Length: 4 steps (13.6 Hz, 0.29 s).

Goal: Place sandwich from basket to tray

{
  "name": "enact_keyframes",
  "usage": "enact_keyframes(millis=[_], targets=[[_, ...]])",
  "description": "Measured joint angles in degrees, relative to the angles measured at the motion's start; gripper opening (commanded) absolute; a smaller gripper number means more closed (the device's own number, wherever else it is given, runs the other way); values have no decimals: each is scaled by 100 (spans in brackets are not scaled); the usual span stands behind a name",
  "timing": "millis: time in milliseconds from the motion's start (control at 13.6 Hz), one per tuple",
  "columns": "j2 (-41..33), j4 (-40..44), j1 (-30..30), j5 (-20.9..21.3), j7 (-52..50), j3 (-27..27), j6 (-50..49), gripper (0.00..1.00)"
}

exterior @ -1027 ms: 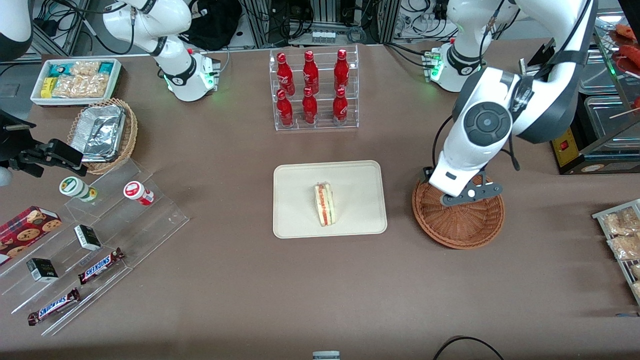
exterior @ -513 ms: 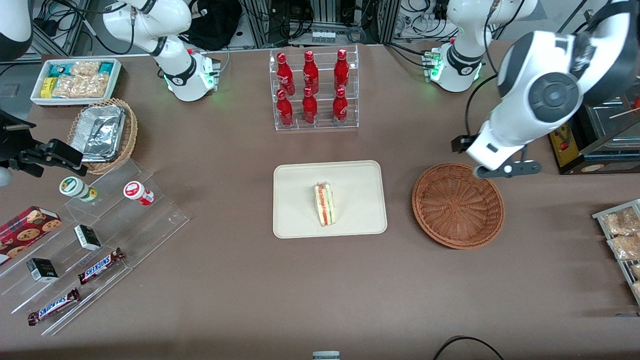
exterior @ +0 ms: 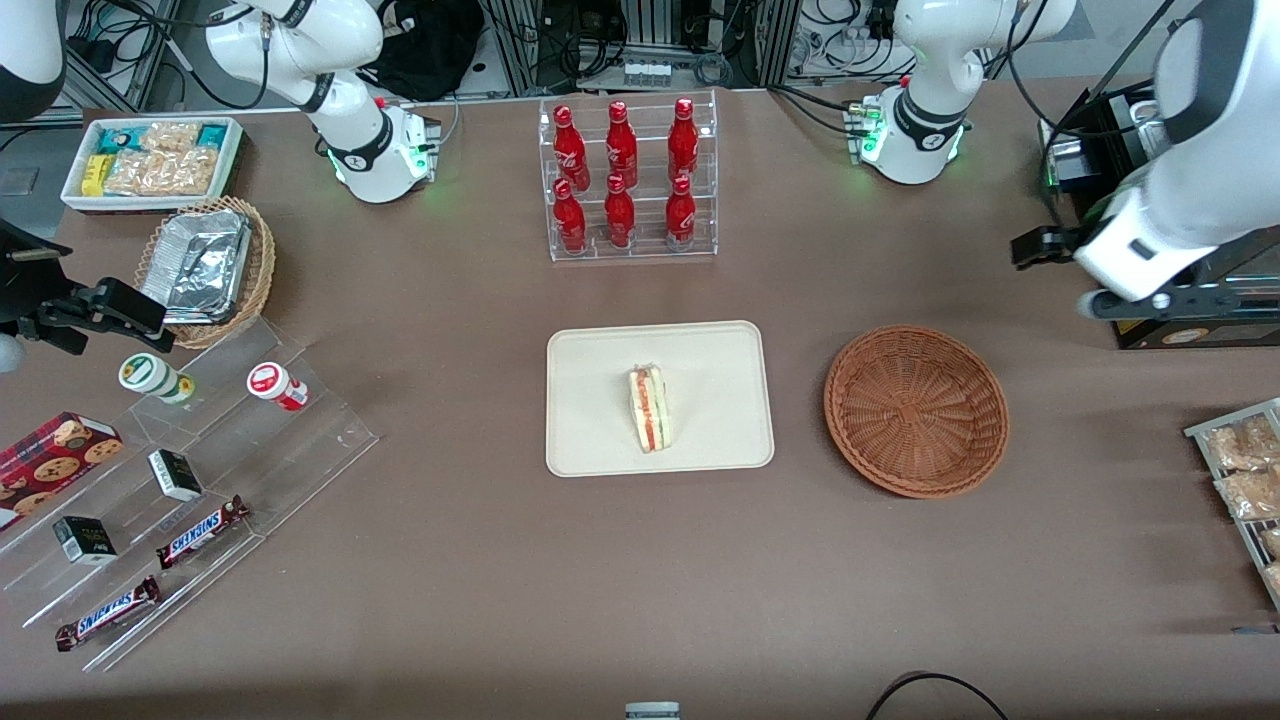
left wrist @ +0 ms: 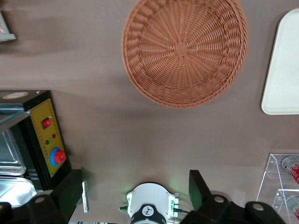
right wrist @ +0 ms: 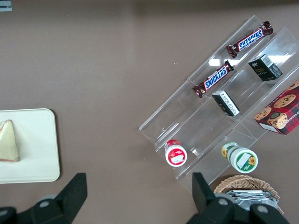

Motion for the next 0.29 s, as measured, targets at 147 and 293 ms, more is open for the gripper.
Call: enact_keyframes(millis=[147, 293], targets=[[-30, 162, -12, -5, 53, 166, -25, 100], [-51, 241, -26, -7, 55, 244, -64, 100]])
